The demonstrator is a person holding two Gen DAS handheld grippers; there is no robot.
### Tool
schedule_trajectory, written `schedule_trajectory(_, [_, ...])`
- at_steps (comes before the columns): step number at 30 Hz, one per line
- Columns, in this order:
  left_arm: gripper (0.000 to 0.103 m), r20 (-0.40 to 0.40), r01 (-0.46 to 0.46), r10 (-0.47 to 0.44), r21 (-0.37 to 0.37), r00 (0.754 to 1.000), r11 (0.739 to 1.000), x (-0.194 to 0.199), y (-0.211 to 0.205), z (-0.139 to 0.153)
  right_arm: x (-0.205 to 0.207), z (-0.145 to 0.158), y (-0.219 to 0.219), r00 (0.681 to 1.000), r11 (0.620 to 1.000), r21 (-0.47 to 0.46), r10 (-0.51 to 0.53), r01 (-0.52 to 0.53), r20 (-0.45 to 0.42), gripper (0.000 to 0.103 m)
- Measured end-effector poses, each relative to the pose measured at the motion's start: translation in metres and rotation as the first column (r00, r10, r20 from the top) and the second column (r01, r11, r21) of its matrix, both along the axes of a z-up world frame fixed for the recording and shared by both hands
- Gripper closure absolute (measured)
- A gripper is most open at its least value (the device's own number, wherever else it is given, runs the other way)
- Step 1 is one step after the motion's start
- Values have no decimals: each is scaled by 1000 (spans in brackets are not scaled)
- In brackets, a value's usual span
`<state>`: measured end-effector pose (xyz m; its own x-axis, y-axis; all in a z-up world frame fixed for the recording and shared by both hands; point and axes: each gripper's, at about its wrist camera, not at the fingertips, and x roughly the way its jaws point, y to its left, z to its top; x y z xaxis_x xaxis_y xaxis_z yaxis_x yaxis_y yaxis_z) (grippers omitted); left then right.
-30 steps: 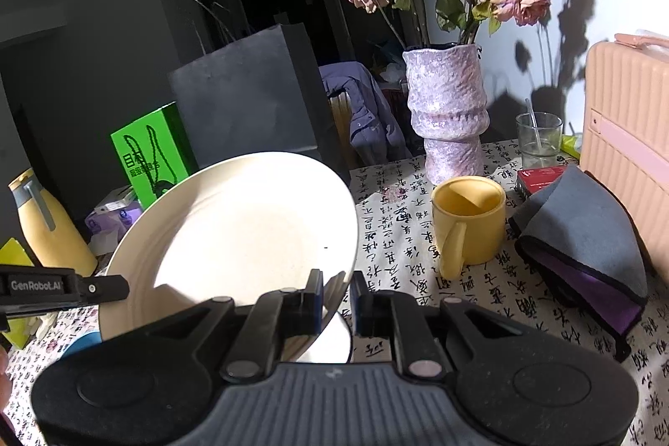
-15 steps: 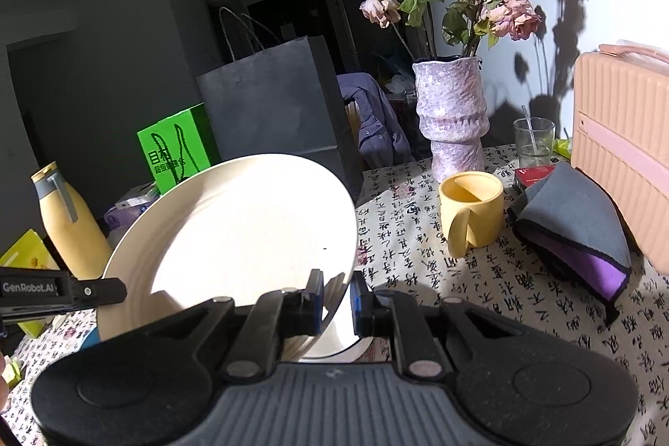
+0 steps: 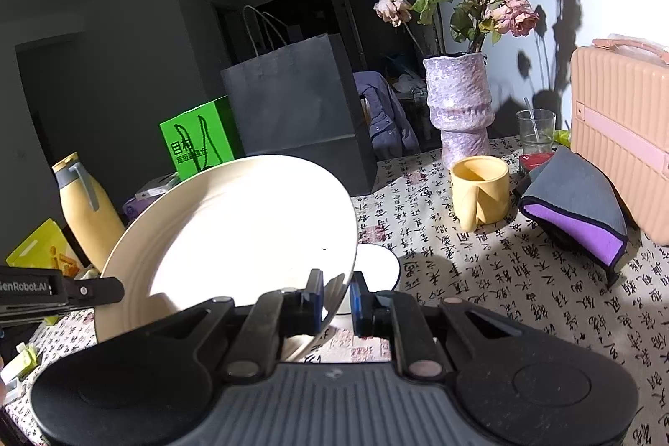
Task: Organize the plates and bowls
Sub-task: 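Carry the held plate back over the blue bowl toward the plate stack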
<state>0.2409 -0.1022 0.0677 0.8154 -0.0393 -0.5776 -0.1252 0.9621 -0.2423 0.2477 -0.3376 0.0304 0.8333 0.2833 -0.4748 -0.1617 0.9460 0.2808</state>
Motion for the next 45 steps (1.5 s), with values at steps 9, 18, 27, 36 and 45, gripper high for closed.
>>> schedule_trajectory(9, [92, 8, -1, 2, -14, 1000, 1000, -29, 11, -1, -25, -3, 10, 1000, 1000, 1, 15, -15, 4, 90])
schedule_trajectory(18, [92, -4, -16, 16, -25, 1000, 1000, -53, 21, -9, -45, -8, 20, 999, 999, 3, 34, -34, -10, 90])
schedule_trajectory(27, [92, -24, -40, 38, -46, 999, 998, -73, 36, -18, -60, -14, 32, 998, 998, -2, 60, -60, -29, 90])
schedule_trajectory(36, [92, -30, -66, 64, -66, 997, 996, -98, 49, -27, -77, -22, 47, 995, 996, -9, 88, -88, -56, 90])
schedule_trajectory(45, [92, -59, -53, 48, -79, 997, 995, -106, 54, -44, -80, -38, 49, 990, 995, -8, 101, -102, -97, 90])
